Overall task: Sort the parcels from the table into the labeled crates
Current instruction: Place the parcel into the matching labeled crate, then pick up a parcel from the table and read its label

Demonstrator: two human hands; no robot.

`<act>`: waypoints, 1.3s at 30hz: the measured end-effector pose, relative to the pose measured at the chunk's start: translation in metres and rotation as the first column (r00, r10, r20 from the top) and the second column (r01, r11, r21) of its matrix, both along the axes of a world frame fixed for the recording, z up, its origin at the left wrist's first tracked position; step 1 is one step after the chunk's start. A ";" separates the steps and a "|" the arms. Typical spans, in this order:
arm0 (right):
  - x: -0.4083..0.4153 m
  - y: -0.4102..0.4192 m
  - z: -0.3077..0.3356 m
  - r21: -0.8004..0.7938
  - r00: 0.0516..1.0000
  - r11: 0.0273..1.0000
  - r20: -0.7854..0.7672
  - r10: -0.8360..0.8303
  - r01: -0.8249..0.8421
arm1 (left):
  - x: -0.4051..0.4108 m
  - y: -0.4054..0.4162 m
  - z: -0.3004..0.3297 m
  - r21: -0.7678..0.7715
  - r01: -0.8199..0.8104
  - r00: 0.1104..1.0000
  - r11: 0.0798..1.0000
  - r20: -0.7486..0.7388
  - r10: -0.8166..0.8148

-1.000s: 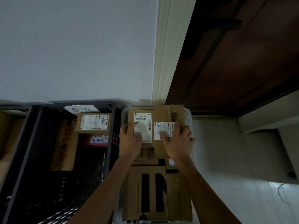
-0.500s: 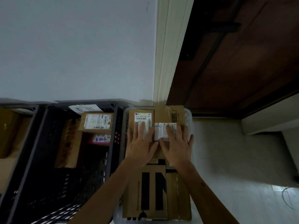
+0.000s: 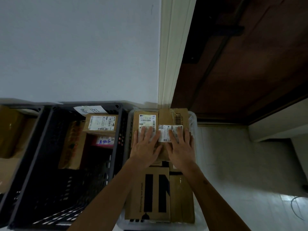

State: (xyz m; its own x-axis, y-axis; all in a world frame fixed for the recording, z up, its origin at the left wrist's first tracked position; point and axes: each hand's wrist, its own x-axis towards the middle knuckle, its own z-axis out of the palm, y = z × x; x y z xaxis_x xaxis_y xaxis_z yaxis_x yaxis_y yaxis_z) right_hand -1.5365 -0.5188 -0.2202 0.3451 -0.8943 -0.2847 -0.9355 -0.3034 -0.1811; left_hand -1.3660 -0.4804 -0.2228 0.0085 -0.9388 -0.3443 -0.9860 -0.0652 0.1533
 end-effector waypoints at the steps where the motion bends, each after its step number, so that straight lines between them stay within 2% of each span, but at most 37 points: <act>1: -0.002 -0.001 0.002 0.012 1.000 1.000 0.001 0.013 -0.013 | 0.001 0.000 0.002 -0.004 0.010 1.000 1.000 0.001 -0.010; 7: -0.007 -0.007 0.019 0.083 1.000 0.996 0.026 0.011 -0.013 | 0.009 0.002 0.015 -0.041 -0.001 0.999 0.999 -0.037 -0.001; 15: -0.015 0.007 0.042 0.071 1.000 0.997 0.018 0.020 -0.021 | 0.003 0.033 0.045 0.006 -0.053 0.998 0.999 -0.019 0.053; 20: -0.020 0.020 0.073 0.026 0.999 0.999 0.051 0.019 -0.020 | 0.008 0.048 0.079 -0.065 -0.042 0.999 0.997 -0.006 0.042; 28: -0.008 0.049 0.169 -0.070 0.994 0.997 0.104 -0.034 0.041 | 0.023 0.068 0.178 -0.233 0.027 1.000 0.972 0.006 -0.026; 33: -0.002 0.087 0.246 -0.052 0.985 0.993 0.144 -0.099 0.107 | 0.036 0.100 0.240 -0.300 0.078 0.997 0.951 0.032 -0.072; 36: -0.001 0.120 0.290 -0.076 0.982 0.991 0.166 -0.094 0.108 | 0.040 0.131 0.282 -0.323 0.090 0.996 0.942 0.047 -0.079; 39: 0.000 0.148 0.338 -0.151 0.987 0.985 0.148 -0.057 0.080 | 0.043 0.161 0.330 -0.420 0.080 0.997 0.904 0.019 -0.080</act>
State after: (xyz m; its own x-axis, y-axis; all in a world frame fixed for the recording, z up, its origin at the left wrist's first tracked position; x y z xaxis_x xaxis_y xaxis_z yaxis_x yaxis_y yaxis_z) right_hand -1.5361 -0.3704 0.1175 0.3084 -0.9468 -0.0923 -0.9230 -0.2744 -0.2699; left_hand -1.3225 -0.3192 0.1071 -0.0728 -0.9940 0.0822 -0.9854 0.0844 0.1481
